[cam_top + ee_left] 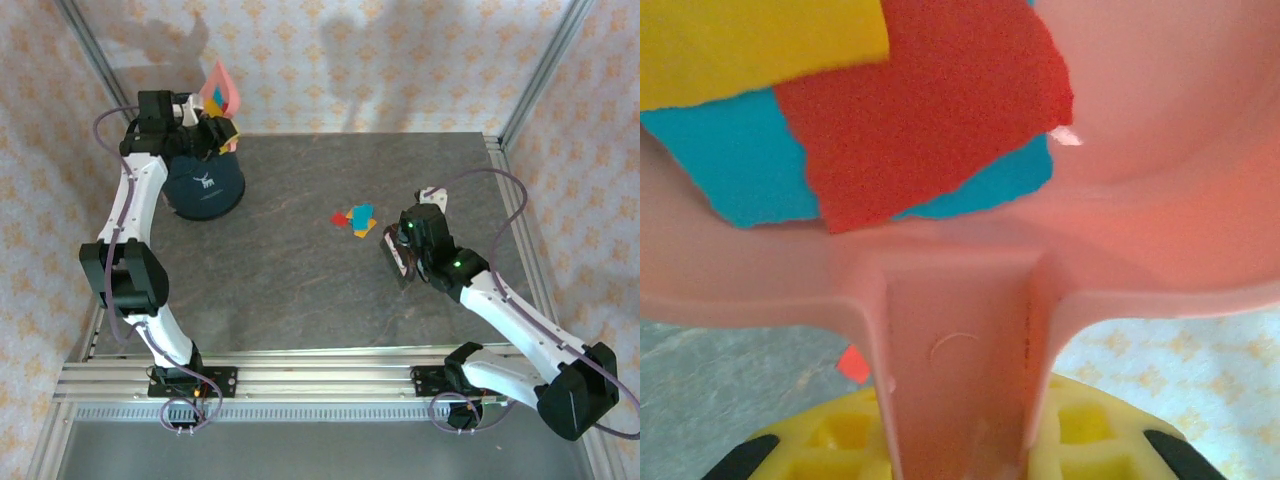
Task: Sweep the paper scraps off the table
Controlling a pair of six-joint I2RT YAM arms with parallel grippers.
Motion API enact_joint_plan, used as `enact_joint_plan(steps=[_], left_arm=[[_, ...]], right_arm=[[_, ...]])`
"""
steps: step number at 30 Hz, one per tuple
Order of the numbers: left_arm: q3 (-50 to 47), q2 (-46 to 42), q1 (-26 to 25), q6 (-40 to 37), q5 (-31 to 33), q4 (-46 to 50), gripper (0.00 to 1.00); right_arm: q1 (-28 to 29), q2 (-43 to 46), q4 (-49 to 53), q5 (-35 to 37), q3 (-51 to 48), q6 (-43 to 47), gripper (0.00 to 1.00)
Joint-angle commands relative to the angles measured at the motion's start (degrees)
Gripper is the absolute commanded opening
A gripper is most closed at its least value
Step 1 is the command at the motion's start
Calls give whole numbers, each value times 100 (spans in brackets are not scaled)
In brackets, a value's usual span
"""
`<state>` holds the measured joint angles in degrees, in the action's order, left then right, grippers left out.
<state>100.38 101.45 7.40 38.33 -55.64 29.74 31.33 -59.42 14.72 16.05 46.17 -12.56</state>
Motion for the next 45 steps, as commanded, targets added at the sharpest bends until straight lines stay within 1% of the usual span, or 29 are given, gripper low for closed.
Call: enact_joint_plan(steps=[1,4,6,8,10,18,20,23,34,41,45], left_arm=[[-197,-235,68,798,-357,-1070,0],[-369,-213,145,1288,-501,-1609,0],[-602,-217,206,1846,-635,-2230,0],[-884,-207,261,2565,-734,-3185,0],[-1054,-172,301,3131,-820,-3844,0],[-1638,49,350,5473,-818,-6672,0],[-1716,132,346,5990,-779,-7213,0],[-1834,195,352,6538,-683,-7792,0],[-2289,59,350,7142,-365,-8274,0],[-2385,-77,344,7132,-346,-8255,0],[-2400,-162,345,6895,-443,-8081,0]], right_arm=[[-16,1,42,38,175,-121,0],[-17,-8,48,34,197,-119,0],[-20,-17,49,28,194,-132,0],[-17,-25,57,18,202,-137,0],[-21,-34,66,18,199,-142,0],[-22,-61,76,15,199,-142,0],[-17,-66,80,20,200,-149,0],[-22,-78,80,19,199,-149,0],[-17,-132,57,2,204,-165,0],[-14,-131,48,-14,199,-192,0],[-19,-105,27,0,178,-220,0]])
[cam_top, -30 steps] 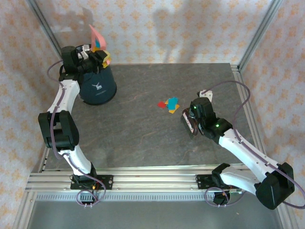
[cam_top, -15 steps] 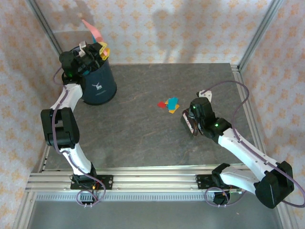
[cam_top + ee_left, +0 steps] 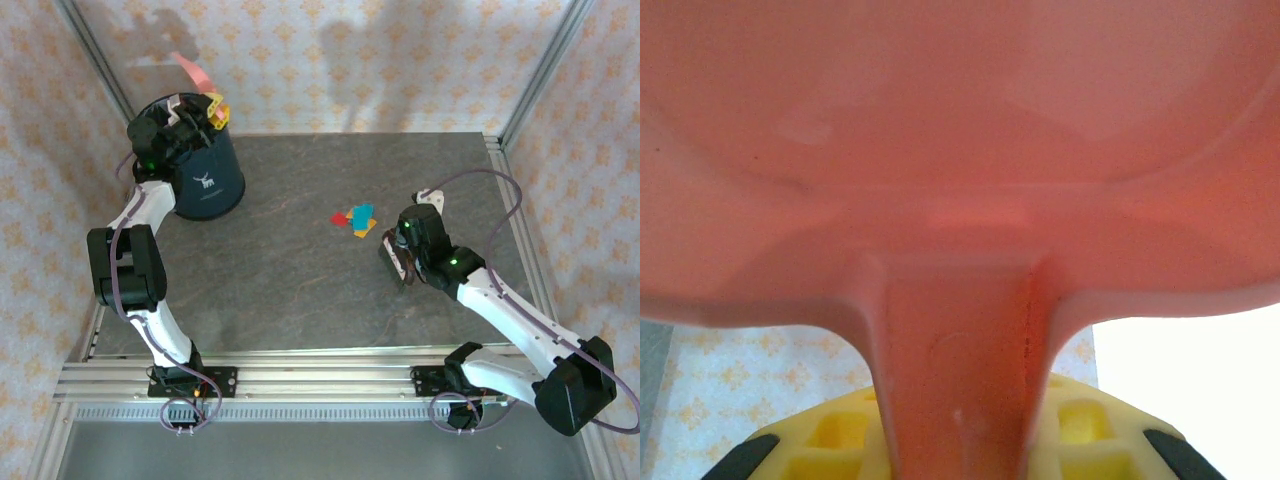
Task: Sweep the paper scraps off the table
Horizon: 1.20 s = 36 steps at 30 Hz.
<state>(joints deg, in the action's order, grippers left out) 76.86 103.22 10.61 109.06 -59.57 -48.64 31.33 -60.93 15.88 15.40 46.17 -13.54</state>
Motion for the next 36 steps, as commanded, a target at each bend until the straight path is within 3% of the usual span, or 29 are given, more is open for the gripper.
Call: enact_joint_plan(steps=[1,6,13,16,20,26,36], left_arm=[[-48,-367,26,-316,-90,-124,0],[-50,-743,14,-1684,-271,1310,0],[488,-1337,-97,-4955,-69,5189,0],[898,-1492,-252,-6412,323,6874,0],[1453,-1532,-581,-8166,1325,9018,0],[1475,-1688,-1053,-9267,2695,10140,0],[1390,-1624,-2199,-10488,4227,11244,0]], right_arm=[[-19,59,-112,72,152,-127,0],[-17,116,-245,74,58,-195,0],[-20,176,-320,181,-46,-242,0],[-21,255,-364,320,-141,-260,0],[-16,390,-369,530,-229,-270,0],[-20,629,-512,936,-457,-340,0],[-24,693,-843,1590,-679,-480,0]])
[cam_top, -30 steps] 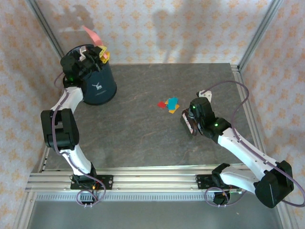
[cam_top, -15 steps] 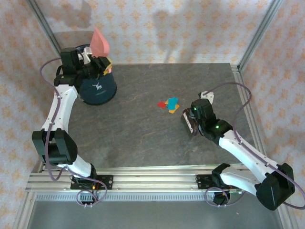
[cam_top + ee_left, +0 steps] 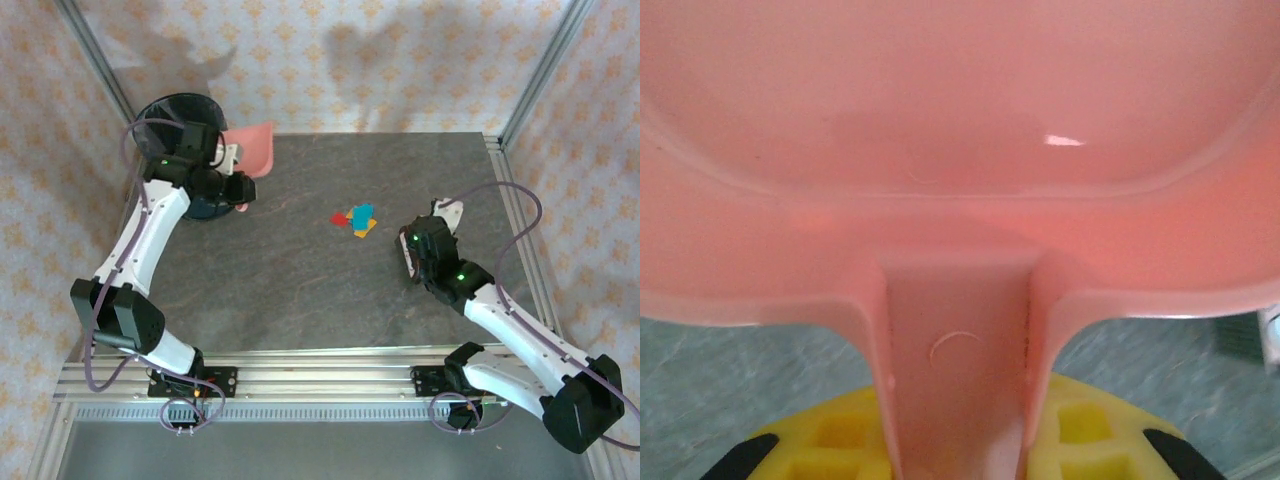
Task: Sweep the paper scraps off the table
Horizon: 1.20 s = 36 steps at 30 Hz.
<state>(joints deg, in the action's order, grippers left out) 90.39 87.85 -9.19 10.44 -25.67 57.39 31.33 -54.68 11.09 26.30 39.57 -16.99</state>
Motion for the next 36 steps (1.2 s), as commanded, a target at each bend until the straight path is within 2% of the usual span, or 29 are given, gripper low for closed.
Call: enact_joint_plan(steps=[1,12,20,25,30,36], left_arm=[[-6,-71,-278,-646,929,654,0],[101,560,-1048,-1085,1857,1238,0],[248,1227,-1535,-1433,2100,1665,0],[307,1623,-1748,-1717,2113,1902,0],[391,1967,-1854,-2049,1755,1997,0],[566,2448,-1928,-2083,1716,1998,0]], right_arm=[[-26,32,-419,536,-20,-117,0],[-26,-599,-1035,973,257,454,0],[-36,-1237,-1457,1079,623,1020,0],[-80,-1691,-1686,918,879,1325,0],[-147,-2157,-1852,619,1165,1566,0],[-153,-2655,-1950,457,1454,1538,0]])
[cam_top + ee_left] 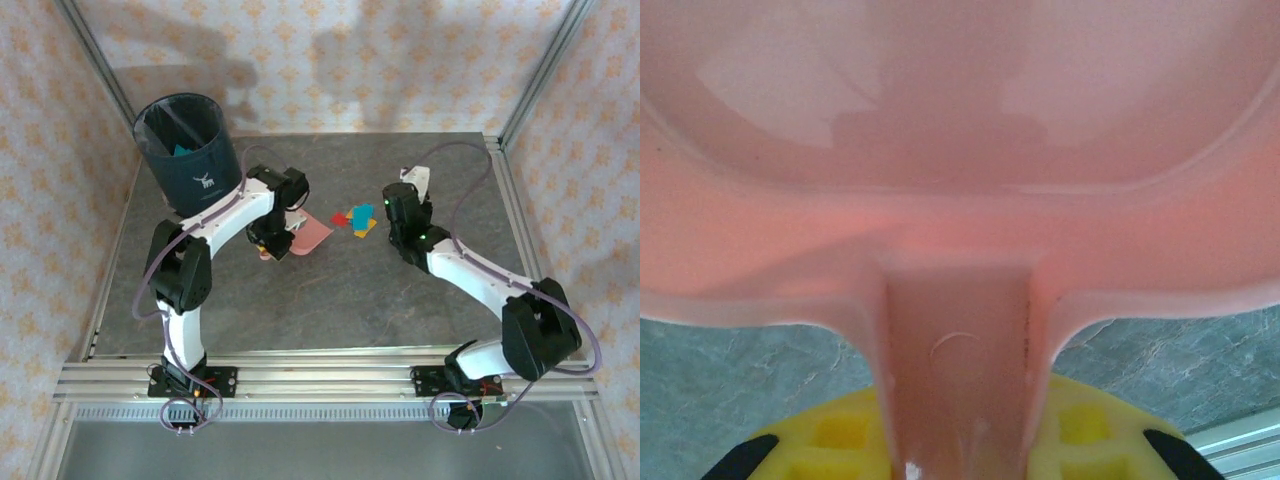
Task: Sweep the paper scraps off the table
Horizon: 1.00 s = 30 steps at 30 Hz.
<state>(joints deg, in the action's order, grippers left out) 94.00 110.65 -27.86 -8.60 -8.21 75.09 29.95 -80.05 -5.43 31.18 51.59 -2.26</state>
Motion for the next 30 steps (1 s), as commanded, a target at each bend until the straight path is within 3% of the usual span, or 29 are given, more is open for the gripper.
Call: enact_joint_plan(steps=[1,30], left_arm=[[215,218,-70,-184,-35,228,0],[1426,1623,-292,-449,-457,1042,0]], right_arm=[[-15,-171,-309,-54,284,46,0],[156,-1392,-300,-1935,1022,162,0]])
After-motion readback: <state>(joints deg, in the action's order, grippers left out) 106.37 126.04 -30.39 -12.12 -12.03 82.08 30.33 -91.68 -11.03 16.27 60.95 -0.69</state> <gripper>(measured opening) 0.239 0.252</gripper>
